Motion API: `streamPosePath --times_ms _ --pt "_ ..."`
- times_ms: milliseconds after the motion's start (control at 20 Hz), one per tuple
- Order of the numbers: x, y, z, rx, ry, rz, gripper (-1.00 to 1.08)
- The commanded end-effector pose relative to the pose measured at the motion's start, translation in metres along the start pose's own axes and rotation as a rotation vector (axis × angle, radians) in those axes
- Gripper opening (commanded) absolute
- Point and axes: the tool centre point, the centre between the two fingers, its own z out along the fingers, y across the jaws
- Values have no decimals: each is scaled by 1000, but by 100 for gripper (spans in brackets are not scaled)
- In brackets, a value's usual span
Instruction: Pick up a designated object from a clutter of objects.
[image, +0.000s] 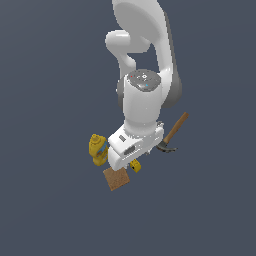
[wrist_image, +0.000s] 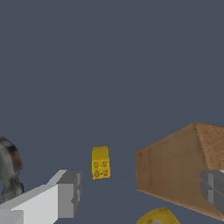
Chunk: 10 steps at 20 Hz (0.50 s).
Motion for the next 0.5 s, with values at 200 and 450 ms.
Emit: streamPosePath --times_ms 200,450 --pt "-43 -35 96 95 -115 -73 100" --pt "30 2 74 40 -33 -99 100"
